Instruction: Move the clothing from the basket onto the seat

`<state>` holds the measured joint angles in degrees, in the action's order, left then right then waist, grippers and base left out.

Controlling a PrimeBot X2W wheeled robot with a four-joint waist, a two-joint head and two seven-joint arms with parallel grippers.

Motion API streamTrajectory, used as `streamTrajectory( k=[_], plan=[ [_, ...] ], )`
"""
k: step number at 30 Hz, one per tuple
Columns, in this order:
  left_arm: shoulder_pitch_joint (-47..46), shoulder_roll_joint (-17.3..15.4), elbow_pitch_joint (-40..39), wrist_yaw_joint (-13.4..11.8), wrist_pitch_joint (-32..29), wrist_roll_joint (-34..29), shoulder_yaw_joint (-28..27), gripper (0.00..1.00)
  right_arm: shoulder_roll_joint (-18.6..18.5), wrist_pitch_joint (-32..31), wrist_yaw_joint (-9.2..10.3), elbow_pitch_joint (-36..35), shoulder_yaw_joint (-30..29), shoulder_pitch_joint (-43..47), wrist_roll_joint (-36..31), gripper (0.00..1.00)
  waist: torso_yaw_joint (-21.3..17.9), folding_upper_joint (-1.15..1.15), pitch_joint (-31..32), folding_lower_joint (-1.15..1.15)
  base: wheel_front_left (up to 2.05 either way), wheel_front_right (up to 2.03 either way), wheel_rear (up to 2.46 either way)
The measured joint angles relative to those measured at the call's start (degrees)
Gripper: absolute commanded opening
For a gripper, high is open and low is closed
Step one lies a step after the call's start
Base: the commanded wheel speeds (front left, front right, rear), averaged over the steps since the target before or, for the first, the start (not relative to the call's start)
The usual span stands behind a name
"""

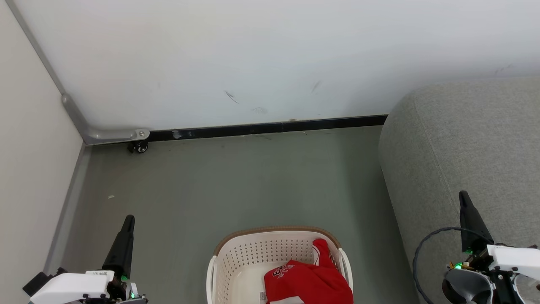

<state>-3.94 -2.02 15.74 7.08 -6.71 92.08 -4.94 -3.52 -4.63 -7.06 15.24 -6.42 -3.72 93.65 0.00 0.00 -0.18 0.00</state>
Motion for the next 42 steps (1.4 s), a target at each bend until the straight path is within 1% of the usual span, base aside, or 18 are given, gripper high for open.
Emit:
streamTrajectory(
  k=[36,37,38,39,41,42],
  plan=[
    [0.0,0.0,0.0,0.0,0.0,0.0,0.0,0.00,0.1,-0.5,0.00,0.0,-0.1,0.0,0.0,0.00,0.0,0.00,0.0,0.00,0.00,0.00,0.00],
    [0.0,0.0,0.1,0.0,0.0,0.0,0.0,1.00,0.1,-0.5,0.01,0.1,-0.1,0.0,0.0,1.00,0.0,0.00,0.0,0.00,0.00,0.00,0.00],
    [0.3,0.2,0.6,0.0,0.0,0.0,0.0,1.00,0.2,-0.5,0.02,0.5,-0.1,0.3,0.0,1.00,0.0,0.00,0.0,0.00,0.00,0.00,0.00],
    [0.7,0.4,1.3,0.0,0.0,0.0,0.1,0.00,0.4,-0.5,0.03,1.2,-0.1,0.8,0.0,0.00,0.0,0.00,0.0,0.00,0.00,0.00,0.00],
    [1.9,0.9,2.7,0.0,0.0,0.0,0.2,0.00,0.8,-0.5,0.07,2.5,-0.1,2.2,0.0,0.00,0.0,0.00,0.0,0.00,0.00,0.00,0.00],
    [2.6,1.1,3.3,0.0,0.0,0.0,0.3,1.00,1.1,-0.5,0.08,3.2,-0.1,2.9,0.0,1.00,0.0,0.00,0.0,0.00,0.00,0.00,0.00]
  ],
)
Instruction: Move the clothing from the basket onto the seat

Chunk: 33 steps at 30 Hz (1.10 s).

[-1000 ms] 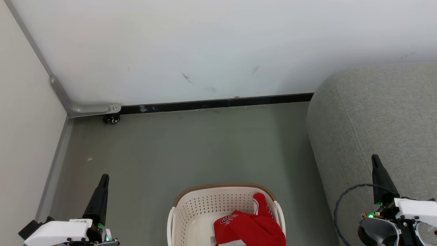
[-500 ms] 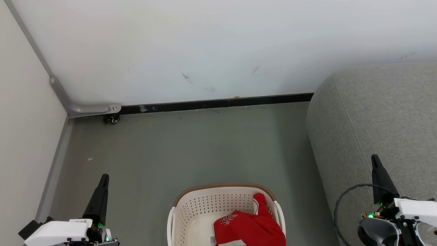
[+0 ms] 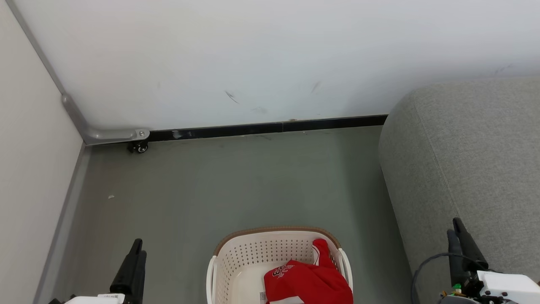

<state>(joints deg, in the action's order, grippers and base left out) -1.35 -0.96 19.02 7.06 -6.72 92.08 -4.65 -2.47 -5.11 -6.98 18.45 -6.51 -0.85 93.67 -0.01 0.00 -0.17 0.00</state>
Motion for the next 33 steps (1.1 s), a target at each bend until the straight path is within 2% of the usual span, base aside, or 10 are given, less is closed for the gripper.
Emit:
streamTrajectory(
  k=[12,20,33],
  plan=[
    [1.0,0.1,-0.1,-0.1,1.9,-0.9,2.2,1.00,0.3,1.8,0.01,0.0,1.6,0.9,-0.7,1.00,0.0,0.00,0.0,0.00,0.00,0.00,0.00],
    [1.0,0.0,-1.1,-0.1,3.9,-4.8,4.1,1.00,0.3,3.6,0.01,-0.8,3.2,0.9,-3.4,1.00,0.0,0.00,-0.1,0.07,0.00,0.00,0.00],
    [1.0,-0.3,-3.6,-0.3,6.8,-13.0,5.6,1.00,0.3,6.1,0.01,-1.8,4.7,0.9,-10.5,1.00,0.2,0.00,0.1,0.71,0.00,0.00,0.00]
  ],
)
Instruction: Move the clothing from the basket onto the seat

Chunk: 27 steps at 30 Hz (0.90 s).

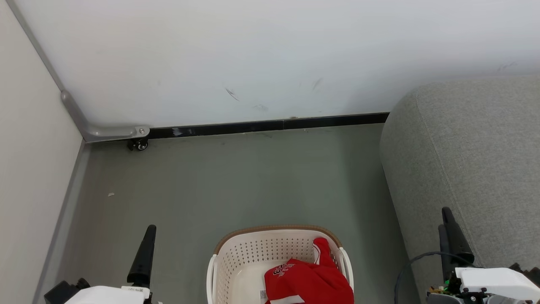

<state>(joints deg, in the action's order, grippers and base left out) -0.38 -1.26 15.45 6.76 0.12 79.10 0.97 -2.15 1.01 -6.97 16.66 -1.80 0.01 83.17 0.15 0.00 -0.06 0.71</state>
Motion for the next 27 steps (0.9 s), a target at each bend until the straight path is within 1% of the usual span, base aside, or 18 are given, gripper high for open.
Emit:
streamTrajectory(
  k=[4,7,8,15,19,27],
  plan=[
    [0.0,0.0,-1.0,-0.1,0.9,-2.7,0.4,1.00,0.0,0.7,0.00,-0.3,0.0,0.0,-4.0,1.00,0.0,0.00,0.1,0.17,0.00,0.00,0.00],
    [0.0,-0.1,-1.5,-0.3,1.5,-6.0,0.8,1.00,0.0,1.4,0.00,-0.4,0.0,0.0,-7.5,1.00,0.0,0.00,0.2,0.25,0.00,0.00,0.00],
    [0.0,-0.1,-1.5,-0.3,1.5,-6.0,0.8,1.00,0.0,1.4,0.00,-0.4,0.0,0.0,-7.5,1.00,0.0,0.00,0.2,0.25,0.00,0.00,0.00],
    [0.0,-0.2,-3.2,-0.7,3.0,-13.8,2.0,1.00,0.0,2.7,-0.01,-1.5,0.3,0.0,-15.1,1.00,0.0,0.00,0.2,0.28,0.00,0.00,0.00],
    [0.0,-0.2,-4.1,-1.4,3.9,-18.9,2.7,1.00,0.0,3.6,-0.02,-1.6,0.7,0.0,-20.3,1.00,0.1,0.00,0.1,0.15,0.00,0.00,0.00],
    [-0.1,-0.4,-5.7,-2.8,5.4,-29.1,4.7,1.00,0.0,5.1,-0.05,-1.7,2.3,0.0,-30.5,1.00,0.2,0.00,-0.3,-0.26,0.00,0.00,0.00]
  ],
)
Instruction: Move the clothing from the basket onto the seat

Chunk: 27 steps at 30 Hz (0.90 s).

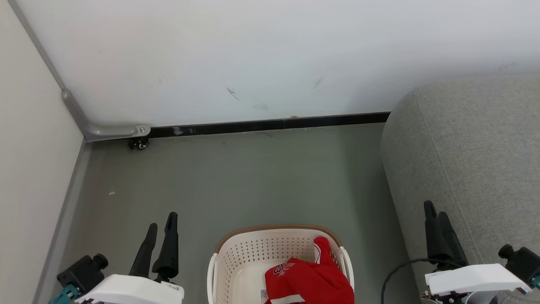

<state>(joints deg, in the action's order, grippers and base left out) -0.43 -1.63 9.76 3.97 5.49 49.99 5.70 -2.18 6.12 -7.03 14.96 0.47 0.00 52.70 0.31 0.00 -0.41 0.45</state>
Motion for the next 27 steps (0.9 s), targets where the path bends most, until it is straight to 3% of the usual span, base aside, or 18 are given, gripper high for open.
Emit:
streamTrajectory(
  k=[9,27],
  plan=[
    [0.0,-0.7,-2.0,-1.7,1.7,-12.5,2.7,1.00,0.0,1.7,-0.01,-0.1,0.8,0.0,-11.5,1.00,0.0,0.00,-0.6,-0.32,0.00,0.00,0.00],
    [-0.1,-1.4,-4.4,-5.8,5.7,-33.0,7.4,1.00,0.0,5.1,-0.03,-0.1,2.0,0.0,-27.9,1.00,0.1,0.00,-1.6,-0.40,0.00,0.00,0.00]
  ],
)
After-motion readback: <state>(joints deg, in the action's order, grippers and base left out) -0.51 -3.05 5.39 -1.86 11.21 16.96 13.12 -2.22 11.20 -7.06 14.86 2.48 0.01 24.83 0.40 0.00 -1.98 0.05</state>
